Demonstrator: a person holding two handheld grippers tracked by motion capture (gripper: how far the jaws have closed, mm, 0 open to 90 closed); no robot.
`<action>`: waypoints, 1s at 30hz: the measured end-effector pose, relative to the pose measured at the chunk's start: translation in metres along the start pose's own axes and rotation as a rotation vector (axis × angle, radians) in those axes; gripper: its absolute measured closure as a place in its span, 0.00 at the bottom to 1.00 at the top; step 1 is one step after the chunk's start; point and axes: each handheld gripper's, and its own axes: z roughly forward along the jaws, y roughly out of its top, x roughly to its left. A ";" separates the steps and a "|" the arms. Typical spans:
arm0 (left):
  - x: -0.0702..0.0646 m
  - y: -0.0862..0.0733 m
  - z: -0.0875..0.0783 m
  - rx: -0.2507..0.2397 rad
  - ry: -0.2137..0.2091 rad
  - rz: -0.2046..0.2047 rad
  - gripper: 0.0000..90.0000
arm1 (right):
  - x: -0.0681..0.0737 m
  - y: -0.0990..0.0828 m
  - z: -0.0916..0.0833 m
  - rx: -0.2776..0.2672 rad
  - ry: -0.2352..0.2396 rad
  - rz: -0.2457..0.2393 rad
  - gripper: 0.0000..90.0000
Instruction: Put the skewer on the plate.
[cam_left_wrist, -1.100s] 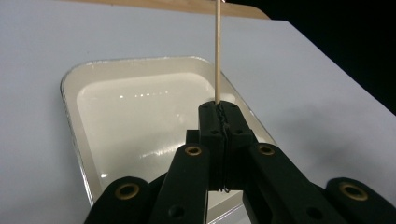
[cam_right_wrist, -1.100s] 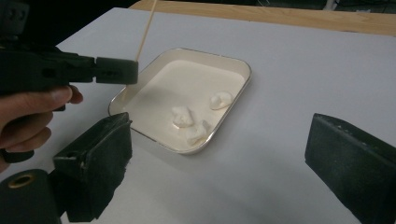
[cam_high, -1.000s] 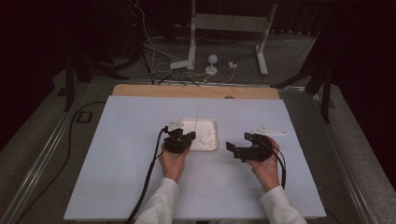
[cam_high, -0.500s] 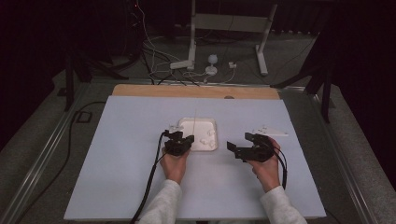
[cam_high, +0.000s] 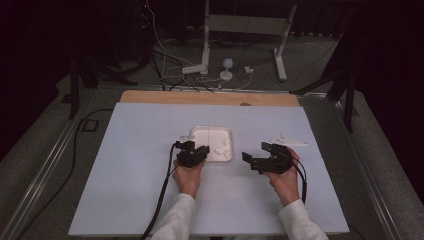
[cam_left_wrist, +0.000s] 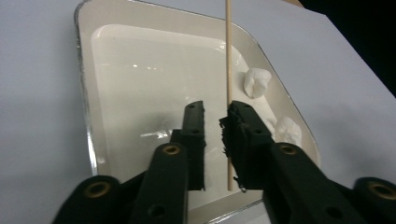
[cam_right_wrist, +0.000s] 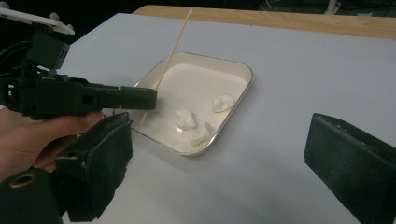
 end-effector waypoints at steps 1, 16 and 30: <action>0.000 0.000 0.000 0.002 0.001 -0.002 0.79 | 0.000 0.000 0.000 0.000 -0.001 0.001 0.09; 0.000 -0.002 0.003 0.014 0.016 -0.006 0.69 | 0.002 -0.001 0.002 0.006 0.003 -0.004 0.09; -0.001 0.000 -0.001 -0.003 0.047 0.003 1.00 | 0.004 -0.001 0.004 0.013 0.005 -0.011 0.09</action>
